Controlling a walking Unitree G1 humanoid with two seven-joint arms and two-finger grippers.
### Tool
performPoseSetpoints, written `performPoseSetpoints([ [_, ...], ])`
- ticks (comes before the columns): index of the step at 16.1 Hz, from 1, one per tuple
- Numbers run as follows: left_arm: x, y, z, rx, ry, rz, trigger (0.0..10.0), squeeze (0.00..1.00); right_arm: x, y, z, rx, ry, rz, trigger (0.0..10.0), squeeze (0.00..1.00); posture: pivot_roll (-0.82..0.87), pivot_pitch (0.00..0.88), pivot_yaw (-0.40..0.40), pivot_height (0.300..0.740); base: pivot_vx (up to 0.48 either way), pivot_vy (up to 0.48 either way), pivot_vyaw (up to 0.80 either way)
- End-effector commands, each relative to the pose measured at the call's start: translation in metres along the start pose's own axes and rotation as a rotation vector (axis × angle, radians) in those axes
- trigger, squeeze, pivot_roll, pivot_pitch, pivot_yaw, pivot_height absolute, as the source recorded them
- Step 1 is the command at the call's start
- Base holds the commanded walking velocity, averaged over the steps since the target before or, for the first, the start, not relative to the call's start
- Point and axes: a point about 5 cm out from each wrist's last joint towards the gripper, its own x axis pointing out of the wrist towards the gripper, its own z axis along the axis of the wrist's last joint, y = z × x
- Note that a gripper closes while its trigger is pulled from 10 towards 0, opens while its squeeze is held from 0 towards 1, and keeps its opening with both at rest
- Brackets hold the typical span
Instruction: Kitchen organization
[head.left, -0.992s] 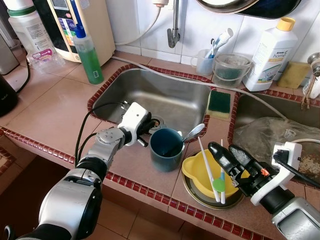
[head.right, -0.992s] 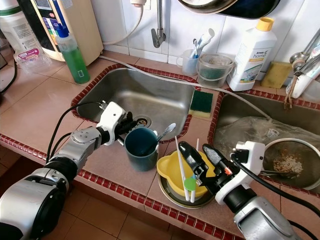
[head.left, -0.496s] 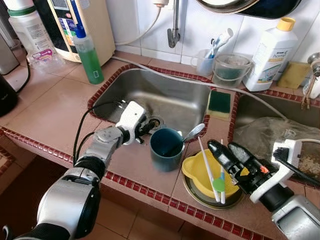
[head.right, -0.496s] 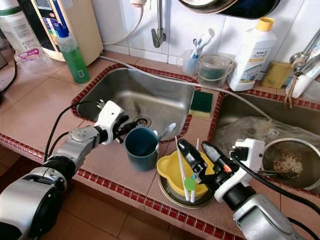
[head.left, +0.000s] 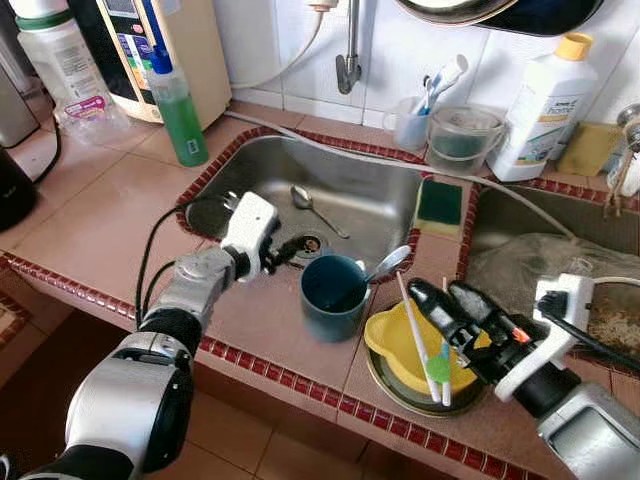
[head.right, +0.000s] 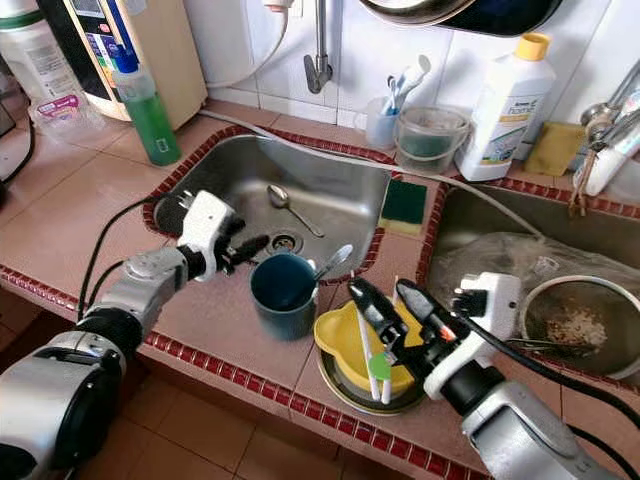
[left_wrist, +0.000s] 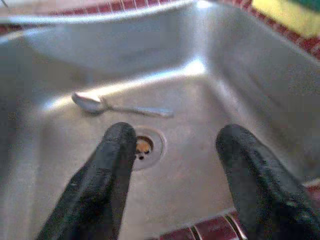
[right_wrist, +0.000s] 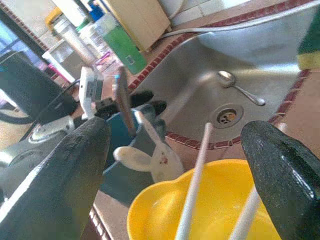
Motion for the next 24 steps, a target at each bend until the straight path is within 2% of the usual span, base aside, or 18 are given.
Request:
performPoseSetpoints([
  [1,-0.003,0.008,0.008,0.007,-0.038,0.025,10.0,1.00,0.001,0.001,0.000,-0.013,0.001,0.007,10.0,0.00,-0.29,0.079,0.050,0.740,0.000,0.000,0.00],
  [2,-0.005,0.011,0.010,0.010,-0.052,0.031,10.0,1.00,0.001,0.001,0.001,-0.019,0.002,0.013,10.0,0.00,-0.28,0.077,0.052,0.740,0.000,0.000,0.00],
  [4,-0.010,0.017,0.014,0.003,-0.092,0.029,10.0,0.00,0.004,0.003,0.000,-0.037,0.015,0.050,10.0,0.00,-0.28,0.069,0.059,0.740,0.000,0.000,0.00],
  [7,-0.017,0.021,0.018,0.015,-0.142,0.026,10.0,0.00,0.007,0.009,-0.001,-0.050,0.032,0.111,10.0,0.00,-0.28,0.062,0.062,0.740,0.000,0.000,0.00],
  [10,-0.029,0.028,0.025,0.034,-0.231,0.075,10.0,0.00,0.011,0.011,0.000,-0.104,0.015,0.140,10.0,0.00,-0.27,0.054,0.066,0.740,0.000,0.000,0.00],
  [13,-0.036,0.028,0.030,0.042,-0.283,0.078,10.0,0.00,0.016,0.010,0.001,-0.123,-0.004,0.143,10.0,0.00,-0.26,0.047,0.060,0.740,0.000,0.000,0.00],
  [15,-0.050,0.012,0.040,0.053,-0.359,0.041,10.0,0.00,0.036,0.008,0.002,-0.155,-0.071,0.112,10.0,0.00,-0.23,0.043,0.049,0.740,0.000,0.000,0.00],
  [17,-0.055,0.005,0.038,0.062,-0.367,0.014,10.0,0.00,0.039,0.008,0.001,-0.139,-0.081,0.113,10.0,0.00,-0.22,0.039,0.043,0.740,0.000,0.000,0.00],
  [19,-0.070,-0.012,0.030,0.076,-0.370,-0.074,10.0,0.00,0.045,0.009,-0.002,-0.115,-0.094,0.113,10.0,0.00,-0.21,0.035,0.037,0.740,0.000,0.000,0.00],
  [22,-0.083,-0.027,0.030,0.054,-0.368,-0.157,10.0,0.00,0.047,0.008,-0.006,-0.106,-0.098,0.110,10.0,0.00,-0.20,0.036,0.034,0.740,0.000,0.000,0.00],
  [23,-0.089,-0.034,0.032,0.037,-0.373,-0.186,10.0,0.00,0.048,0.006,-0.007,-0.104,-0.105,0.105,10.0,0.00,-0.20,0.037,0.036,0.740,0.000,0.000,0.00],
  [24,-0.100,-0.048,0.037,0.010,-0.399,-0.238,10.0,0.00,0.048,0.004,-0.009,-0.094,-0.115,0.093,10.0,0.00,-0.20,0.044,0.039,0.740,0.000,0.000,0.00],
])
